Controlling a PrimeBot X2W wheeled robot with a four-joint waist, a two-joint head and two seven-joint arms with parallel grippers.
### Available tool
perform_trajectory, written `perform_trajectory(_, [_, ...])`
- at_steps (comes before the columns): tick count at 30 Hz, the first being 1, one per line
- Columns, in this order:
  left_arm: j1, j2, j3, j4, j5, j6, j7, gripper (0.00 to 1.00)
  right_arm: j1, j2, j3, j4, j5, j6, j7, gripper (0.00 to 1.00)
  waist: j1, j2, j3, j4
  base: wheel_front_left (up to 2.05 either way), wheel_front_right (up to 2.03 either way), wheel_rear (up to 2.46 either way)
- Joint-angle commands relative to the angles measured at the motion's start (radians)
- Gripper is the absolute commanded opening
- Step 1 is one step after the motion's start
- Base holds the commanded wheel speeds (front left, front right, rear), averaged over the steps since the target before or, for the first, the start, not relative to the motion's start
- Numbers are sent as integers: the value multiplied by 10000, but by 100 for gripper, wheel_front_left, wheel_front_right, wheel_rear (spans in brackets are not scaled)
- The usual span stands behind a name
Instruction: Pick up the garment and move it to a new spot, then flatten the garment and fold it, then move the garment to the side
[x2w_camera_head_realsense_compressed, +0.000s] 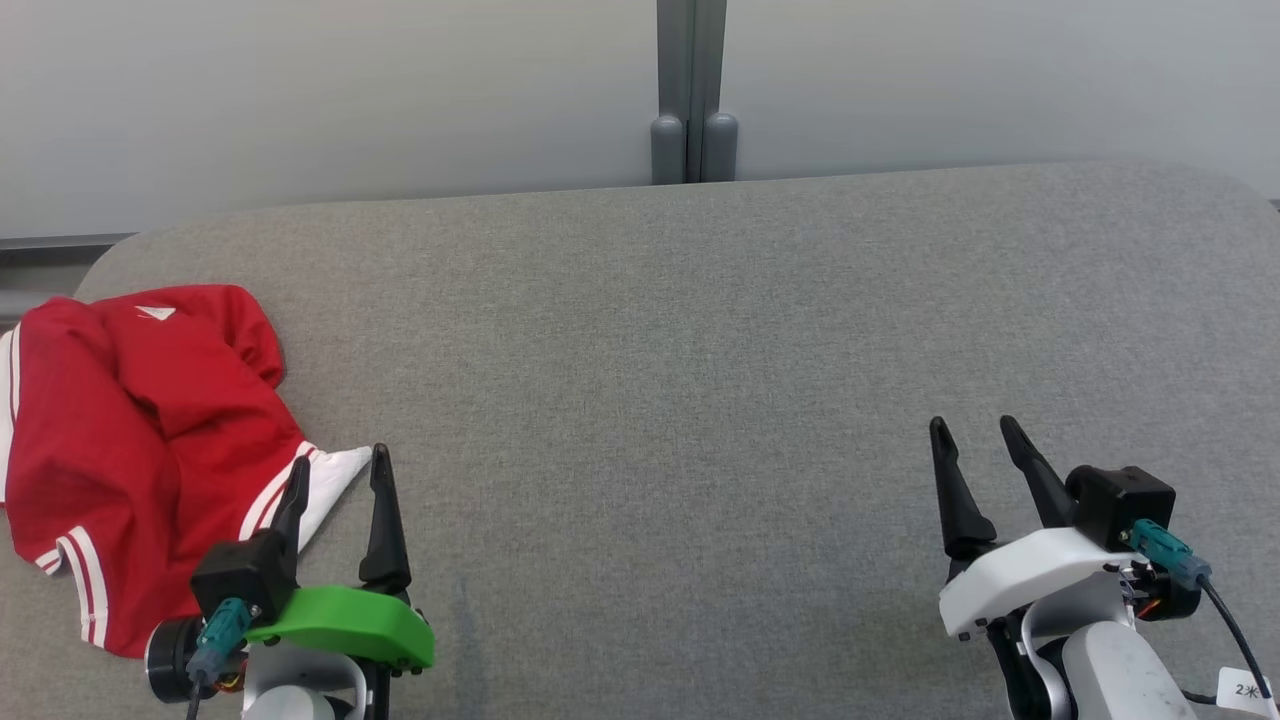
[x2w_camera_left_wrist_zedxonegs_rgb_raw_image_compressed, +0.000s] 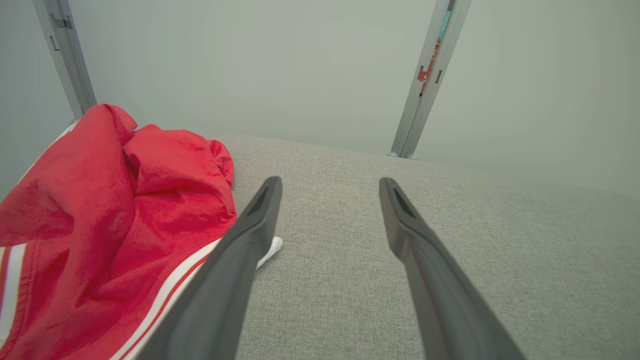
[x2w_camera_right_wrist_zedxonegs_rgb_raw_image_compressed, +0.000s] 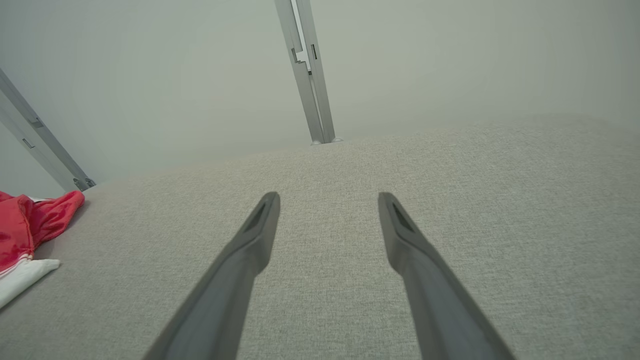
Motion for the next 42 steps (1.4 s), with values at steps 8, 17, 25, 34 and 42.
perform_trajectory(8, [-183,-32,2,-77,845,26,-232,100,-178,-59,81,-93,-735,2,-203,100,0,0,5,0,0,0,0])
perform_trajectory(17, [-156,-90,-21,-50,1508,59,-412,100,-172,-61,156,-41,-1402,2,-369,100,0,0,-20,27,0,0,0])
perform_trajectory(25, [-121,-133,-32,38,2072,57,-531,100,-143,-65,235,-26,-1938,2,-489,100,0,0,-69,55,0,0,0])
perform_trajectory(34, [-30,-237,195,126,1681,-46,-580,100,-114,-66,251,13,-1956,2,-511,100,0,0,-93,77,0,0,0])
perform_trajectory(42, [-127,-307,222,175,1317,-134,-569,100,-99,-67,190,-20,-1883,1,-557,100,0,0,-38,175,0,0,0])
